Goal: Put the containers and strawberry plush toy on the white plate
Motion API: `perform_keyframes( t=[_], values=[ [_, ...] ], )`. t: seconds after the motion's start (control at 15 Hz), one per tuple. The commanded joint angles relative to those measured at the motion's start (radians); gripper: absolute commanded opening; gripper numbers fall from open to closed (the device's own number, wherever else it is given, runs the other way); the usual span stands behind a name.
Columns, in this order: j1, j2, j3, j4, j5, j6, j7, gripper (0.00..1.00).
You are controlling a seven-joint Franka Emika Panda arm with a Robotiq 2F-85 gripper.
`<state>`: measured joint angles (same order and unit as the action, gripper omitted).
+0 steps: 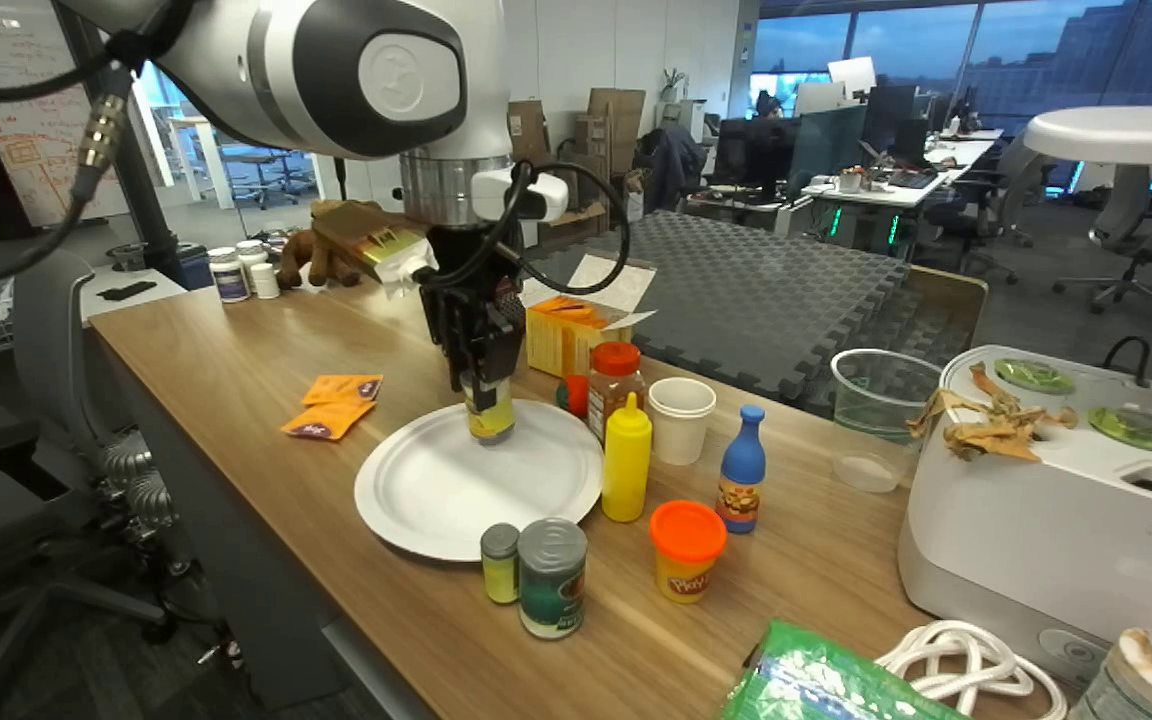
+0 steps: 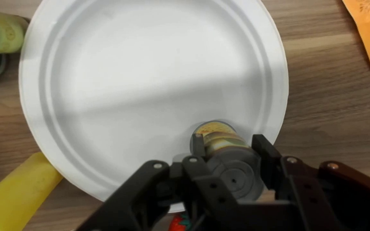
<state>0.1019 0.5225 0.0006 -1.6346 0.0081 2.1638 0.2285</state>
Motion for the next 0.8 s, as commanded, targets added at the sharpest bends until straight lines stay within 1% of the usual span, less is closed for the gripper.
perform_keyframes(
  t=[0.0,0.07,0.13,0.27,0.4,0.53,0.6,0.73],
  values=[
    [-0.007,-0.014,0.008,-0.024,0.012,0.027,-0.012,0.17],
    [-0.005,-0.014,0.007,-0.026,0.007,0.025,-0.014,0.34],
    [-0.003,-0.014,0.004,-0.028,0.001,0.025,-0.012,0.66],
    [-0.003,-0.017,0.003,-0.033,-0.001,0.026,-0.012,0.67],
    [-0.003,-0.02,0.003,-0.037,-0.003,0.026,-0.013,0.8],
    [0.0,-0.025,0.002,-0.041,-0.01,0.022,-0.016,0.95],
    [0.003,-0.027,-0.001,-0.04,-0.018,0.019,-0.013,1.0],
    [0.014,-0.035,-0.007,-0.032,-0.039,0.016,-0.001,1.0]
  ],
)
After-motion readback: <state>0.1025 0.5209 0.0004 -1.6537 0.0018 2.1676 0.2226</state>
